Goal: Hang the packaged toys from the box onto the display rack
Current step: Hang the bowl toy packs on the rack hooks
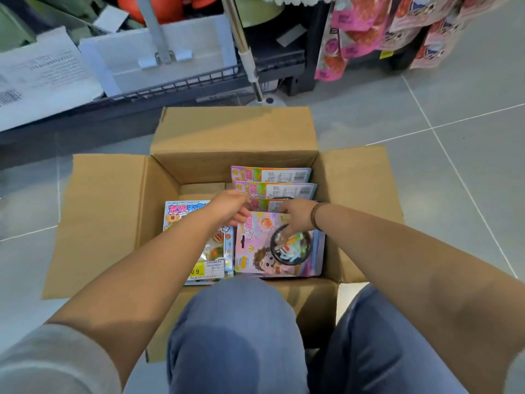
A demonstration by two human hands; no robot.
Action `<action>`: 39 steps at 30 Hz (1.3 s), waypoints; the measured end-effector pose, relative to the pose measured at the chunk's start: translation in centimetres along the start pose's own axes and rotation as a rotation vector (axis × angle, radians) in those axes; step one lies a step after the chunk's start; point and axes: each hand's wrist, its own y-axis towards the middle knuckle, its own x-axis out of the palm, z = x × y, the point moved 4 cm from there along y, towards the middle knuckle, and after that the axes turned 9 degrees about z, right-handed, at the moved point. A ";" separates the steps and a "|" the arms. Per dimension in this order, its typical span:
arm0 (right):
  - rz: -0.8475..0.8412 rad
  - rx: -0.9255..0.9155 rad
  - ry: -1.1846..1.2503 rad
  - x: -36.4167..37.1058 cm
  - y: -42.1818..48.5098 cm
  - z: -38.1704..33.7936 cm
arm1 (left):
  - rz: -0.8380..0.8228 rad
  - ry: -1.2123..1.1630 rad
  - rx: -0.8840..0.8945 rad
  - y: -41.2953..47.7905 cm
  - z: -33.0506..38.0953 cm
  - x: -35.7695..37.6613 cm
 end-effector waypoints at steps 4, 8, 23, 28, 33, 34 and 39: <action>0.040 -0.012 0.068 -2.8 -1.3 -0.4 | 0.136 -0.182 0.116 -0.6 2.3 -2.3; 0.299 0.036 0.378 -7.1 -1.4 0.1 | 0.261 -0.367 0.167 -0.8 4.4 -4.9; 0.863 0.262 1.387 -9.4 -3.5 5.4 | -0.059 0.373 0.240 1.3 2.6 2.3; 0.916 0.285 1.485 -8.6 -4.5 6.0 | 0.058 0.468 0.359 1.5 2.5 3.4; 0.996 0.331 1.504 -8.9 -5.4 7.2 | 0.183 0.397 0.361 0.7 3.4 2.9; 1.034 0.339 1.508 -9.1 -5.5 7.6 | 0.184 0.399 0.366 0.1 3.8 2.7; 1.122 0.348 1.563 -10.9 -6.3 8.3 | 0.324 0.386 0.416 -2.9 6.5 0.7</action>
